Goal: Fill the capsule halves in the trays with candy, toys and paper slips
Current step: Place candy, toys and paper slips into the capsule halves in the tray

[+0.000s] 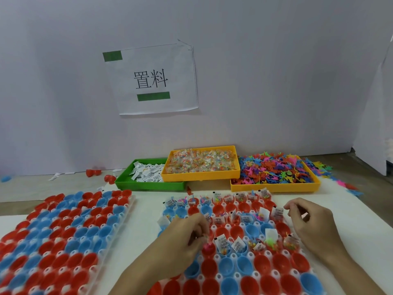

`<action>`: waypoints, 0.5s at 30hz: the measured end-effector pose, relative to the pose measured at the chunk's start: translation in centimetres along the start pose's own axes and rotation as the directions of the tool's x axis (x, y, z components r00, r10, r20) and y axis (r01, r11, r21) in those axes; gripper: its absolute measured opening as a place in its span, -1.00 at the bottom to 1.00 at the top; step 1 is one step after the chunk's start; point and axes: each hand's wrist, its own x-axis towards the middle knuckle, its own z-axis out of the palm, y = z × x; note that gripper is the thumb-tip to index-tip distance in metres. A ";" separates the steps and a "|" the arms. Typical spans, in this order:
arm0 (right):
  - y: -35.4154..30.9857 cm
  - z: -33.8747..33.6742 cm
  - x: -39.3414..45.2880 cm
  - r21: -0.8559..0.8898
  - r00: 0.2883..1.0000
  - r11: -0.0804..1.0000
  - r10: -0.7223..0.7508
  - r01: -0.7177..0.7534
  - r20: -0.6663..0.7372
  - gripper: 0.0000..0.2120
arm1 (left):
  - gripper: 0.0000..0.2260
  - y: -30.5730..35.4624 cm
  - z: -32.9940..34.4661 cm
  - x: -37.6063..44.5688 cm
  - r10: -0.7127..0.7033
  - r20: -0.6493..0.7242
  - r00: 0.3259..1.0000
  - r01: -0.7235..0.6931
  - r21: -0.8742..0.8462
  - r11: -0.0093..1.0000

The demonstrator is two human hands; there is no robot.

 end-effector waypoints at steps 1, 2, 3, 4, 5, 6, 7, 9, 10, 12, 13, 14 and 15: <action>0.0 0.0 0.0 -0.001 1.000 1.000 -0.002 0.002 0.008 -0.74 | -0.82 0.1 -0.1 0.1 -0.013 0.014 1.000 0.013 0.016 1.000; 0.0 0.0 0.0 -0.001 1.000 1.000 -0.003 0.003 0.013 -0.73 | -0.83 0.1 -0.1 0.2 -0.027 0.023 0.999 0.026 0.033 0.999; 0.0 0.1 0.1 -0.002 1.000 1.000 -0.003 0.003 0.013 -0.73 | -0.84 0.2 -0.2 0.4 -0.040 0.025 0.999 0.039 0.048 0.998; 0.1 0.1 0.2 -0.005 1.000 1.000 -0.002 0.002 0.011 -0.72 | -0.85 0.2 -0.3 0.5 -0.049 0.019 0.999 0.048 0.058 0.997; 0.1 0.1 0.3 -0.009 1.000 1.000 0.000 0.000 0.009 -0.72 | -0.84 0.3 -0.3 0.7 -0.050 0.010 0.999 0.049 0.070 0.996; 0.1 0.1 0.3 -0.013 1.000 1.000 0.003 -0.003 0.008 -0.71 | -0.82 0.4 -0.2 0.8 -0.045 0.004 0.999 0.044 0.085 0.995; 0.1 0.1 0.2 -0.016 1.000 1.000 0.002 -0.002 0.010 -0.72 | -0.82 0.4 -0.1 0.8 -0.038 0.000 0.999 0.037 0.095 0.995; -0.1 0.0 0.2 -0.015 1.000 1.000 -0.001 0.001 0.014 -0.73 | -0.86 0.4 0.2 0.9 -0.029 -0.004 1.000 0.029 0.085 0.996; -0.1 0.0 0.2 -0.012 1.000 1.000 0.000 0.000 0.014 -0.73 | -0.88 0.3 0.4 0.9 -0.028 -0.004 1.000 0.028 0.077 0.997; -0.2 -0.1 0.2 -0.014 1.000 1.000 0.002 -0.002 0.011 -0.74 | -0.89 0.2 0.8 0.8 -0.033 -0.015 0.999 0.034 0.072 0.997; -0.3 0.0 0.2 -0.015 1.000 1.000 0.009 -0.008 0.009 -0.74 | -0.89 0.1 1.0 0.8 -0.040 -0.021 0.999 0.041 0.074 0.996; -0.4 0.0 0.2 -0.016 1.000 1.000 0.016 -0.016 0.007 -0.74 | -0.90 0.1 1.1 0.8 -0.043 -0.026 0.999 0.045 0.075 0.996; -0.4 0.0 0.2 -0.015 1.000 1.000 0.021 -0.021 0.007 -0.74 | -0.90 0.1 1.2 0.8 -0.042 -0.030 0.999 0.044 0.077 0.996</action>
